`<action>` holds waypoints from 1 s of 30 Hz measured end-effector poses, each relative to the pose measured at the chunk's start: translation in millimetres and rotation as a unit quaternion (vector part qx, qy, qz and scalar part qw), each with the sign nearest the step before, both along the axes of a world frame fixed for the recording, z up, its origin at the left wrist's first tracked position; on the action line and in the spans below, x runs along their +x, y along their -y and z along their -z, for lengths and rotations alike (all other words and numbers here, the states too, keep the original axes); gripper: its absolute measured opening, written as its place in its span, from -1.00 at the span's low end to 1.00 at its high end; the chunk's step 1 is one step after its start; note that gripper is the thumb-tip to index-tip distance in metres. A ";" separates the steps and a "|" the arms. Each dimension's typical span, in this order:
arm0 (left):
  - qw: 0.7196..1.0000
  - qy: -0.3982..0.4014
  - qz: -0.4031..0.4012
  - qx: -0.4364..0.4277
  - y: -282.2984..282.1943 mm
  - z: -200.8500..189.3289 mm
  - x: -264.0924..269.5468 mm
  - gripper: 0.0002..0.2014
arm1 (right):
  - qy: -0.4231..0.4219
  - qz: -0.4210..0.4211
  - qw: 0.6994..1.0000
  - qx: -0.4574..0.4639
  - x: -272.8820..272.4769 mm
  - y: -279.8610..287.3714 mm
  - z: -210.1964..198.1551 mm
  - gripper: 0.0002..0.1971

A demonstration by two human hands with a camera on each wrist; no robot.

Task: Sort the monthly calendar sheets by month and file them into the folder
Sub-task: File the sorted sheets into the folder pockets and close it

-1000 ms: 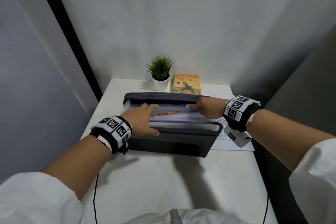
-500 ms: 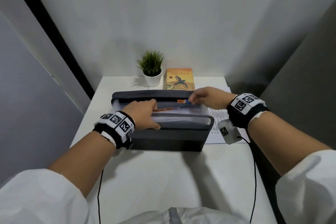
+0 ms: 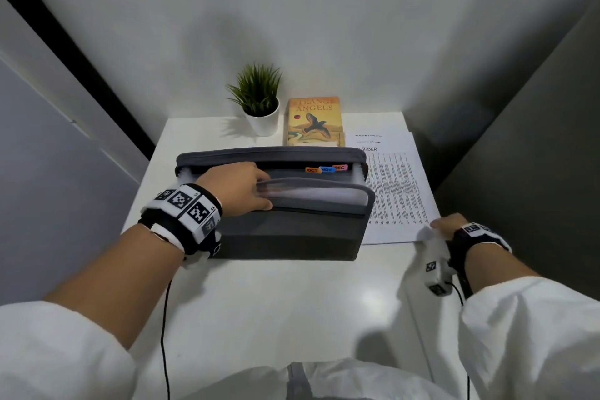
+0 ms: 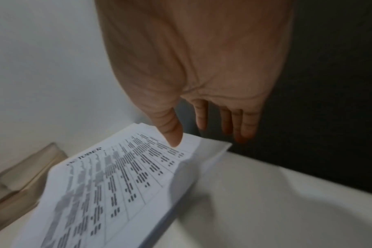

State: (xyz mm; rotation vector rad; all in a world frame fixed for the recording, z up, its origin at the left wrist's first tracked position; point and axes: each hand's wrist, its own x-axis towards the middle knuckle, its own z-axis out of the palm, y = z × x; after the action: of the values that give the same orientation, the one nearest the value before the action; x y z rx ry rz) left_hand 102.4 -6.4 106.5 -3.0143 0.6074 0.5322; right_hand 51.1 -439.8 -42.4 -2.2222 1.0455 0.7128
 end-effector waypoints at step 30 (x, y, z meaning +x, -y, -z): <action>0.999 -0.034 -0.023 -0.014 1.3 -5.7 -12.7 -0.65 | 0.062 -0.140 0.987 -0.050 58.3 -30.9 -40.8 -0.64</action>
State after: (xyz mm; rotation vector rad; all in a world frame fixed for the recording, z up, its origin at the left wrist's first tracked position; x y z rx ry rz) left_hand 89.7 -7.7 112.2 -3.0535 0.5553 0.6371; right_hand 109.4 -408.8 -1.7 -2.4959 0.7307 0.6413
